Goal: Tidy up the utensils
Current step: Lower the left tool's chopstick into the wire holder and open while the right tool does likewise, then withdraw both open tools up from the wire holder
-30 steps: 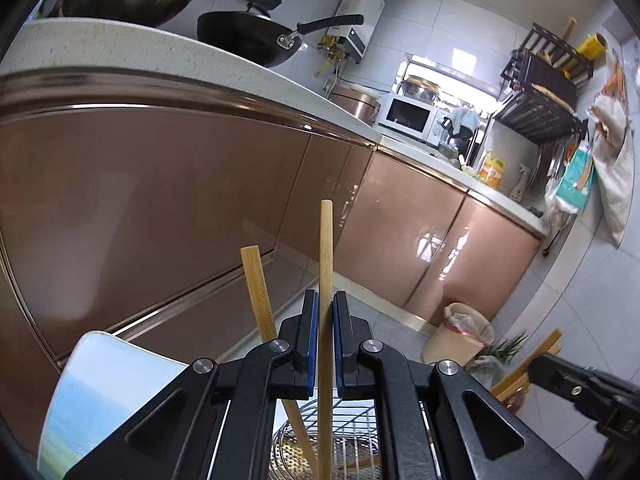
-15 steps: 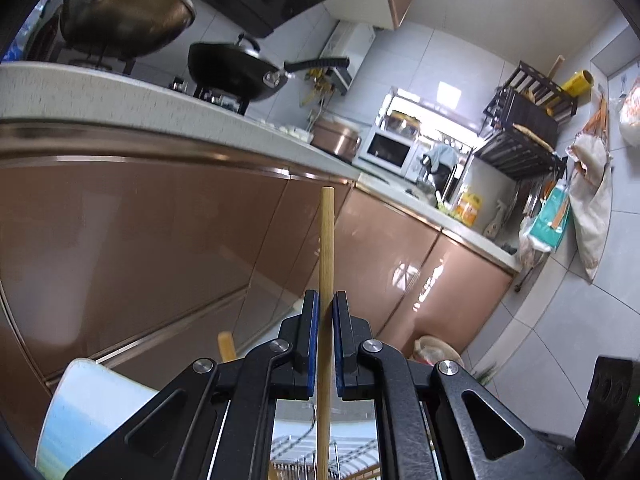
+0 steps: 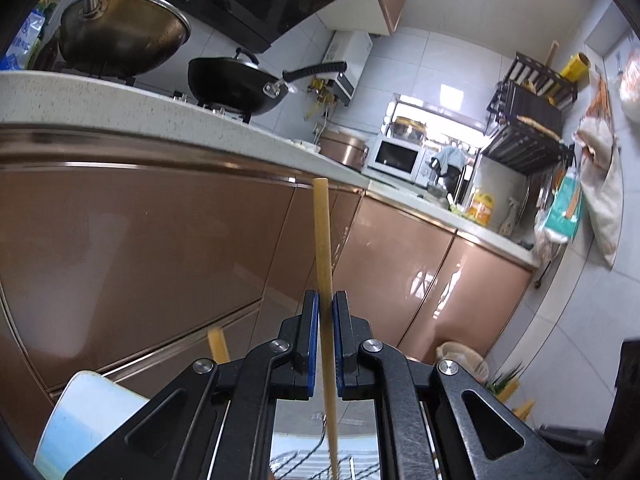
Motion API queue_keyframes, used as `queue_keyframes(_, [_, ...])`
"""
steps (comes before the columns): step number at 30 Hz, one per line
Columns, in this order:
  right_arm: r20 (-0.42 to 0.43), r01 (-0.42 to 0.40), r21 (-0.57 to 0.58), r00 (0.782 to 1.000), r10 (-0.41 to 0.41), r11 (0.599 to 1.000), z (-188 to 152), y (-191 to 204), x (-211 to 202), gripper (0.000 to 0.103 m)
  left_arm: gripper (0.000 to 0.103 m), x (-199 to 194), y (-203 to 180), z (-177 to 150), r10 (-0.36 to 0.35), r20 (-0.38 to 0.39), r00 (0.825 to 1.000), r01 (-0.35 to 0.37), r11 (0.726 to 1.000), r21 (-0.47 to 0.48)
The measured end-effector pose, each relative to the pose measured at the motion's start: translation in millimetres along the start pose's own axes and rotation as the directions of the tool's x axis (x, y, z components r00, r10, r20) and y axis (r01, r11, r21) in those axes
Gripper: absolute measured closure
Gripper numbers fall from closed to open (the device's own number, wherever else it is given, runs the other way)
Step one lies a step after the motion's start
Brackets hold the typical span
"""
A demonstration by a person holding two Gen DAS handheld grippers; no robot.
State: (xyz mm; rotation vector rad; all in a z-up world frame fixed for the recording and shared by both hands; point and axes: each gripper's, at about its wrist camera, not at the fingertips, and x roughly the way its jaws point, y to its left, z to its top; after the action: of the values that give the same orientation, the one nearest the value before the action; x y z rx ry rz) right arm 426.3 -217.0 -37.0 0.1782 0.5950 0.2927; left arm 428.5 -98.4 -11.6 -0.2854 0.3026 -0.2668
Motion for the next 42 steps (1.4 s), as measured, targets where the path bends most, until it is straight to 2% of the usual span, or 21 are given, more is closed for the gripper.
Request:
queue_keyframes(6, [-0.007,-0.004,0.002,1.000,0.004,1.000,-2.7,1.1,3.0,0.097,0.096,-0.7,1.2,-17.9,0.011,-0.038,0.999,-0.010,1.000,0.025])
queue_keyframes(26, [-0.006,-0.009,0.012,1.000,0.009,1.000,-5.2,1.9,-0.4,0.095,0.095,-4.1,-2.5,-34.9,0.009,-0.116,0.993,0.001,0.996,0.088])
queue_keyframes(28, [-0.003,-0.010,0.018,1.000,0.010,1.000,-5.4,2.1,-2.3,0.095,0.089,-5.4,-3.1,-33.9,0.011,-0.120,0.993,0.000,0.995,0.095])
queue_keyframes(29, [-0.003,-0.011,0.019,1.000,0.011,1.000,-5.1,2.3,-3.1,0.095,0.080,-6.2,-3.8,-33.3,0.015,-0.121,0.993,-0.003,0.995,0.096])
queue_keyframes(31, [-0.004,-0.012,0.019,1.000,0.012,1.000,-4.5,4.0,-5.7,0.094,0.068,-9.4,-2.8,-32.6,0.021,-0.120,0.993,-0.010,0.995,0.095])
queue_keyframes(32, [-0.003,-0.012,0.017,1.000,0.012,1.000,-4.7,4.6,-7.4,0.092,0.065,-11.2,-2.1,-32.2,0.026,-0.118,0.993,-0.015,0.995,0.096])
queue_keyframes(36, [0.000,-0.012,0.019,1.000,0.012,1.000,-4.7,8.0,-17.2,0.078,0.064,-20.5,1.0,-28.9,0.036,-0.123,0.992,-0.024,0.995,0.098])
queue_keyframes(42, [0.008,0.000,0.022,1.000,-0.001,1.000,-5.6,16.4,-39.5,0.077,0.060,-49.7,4.8,-17.9,0.053,-0.101,0.993,-0.042,0.993,0.110])
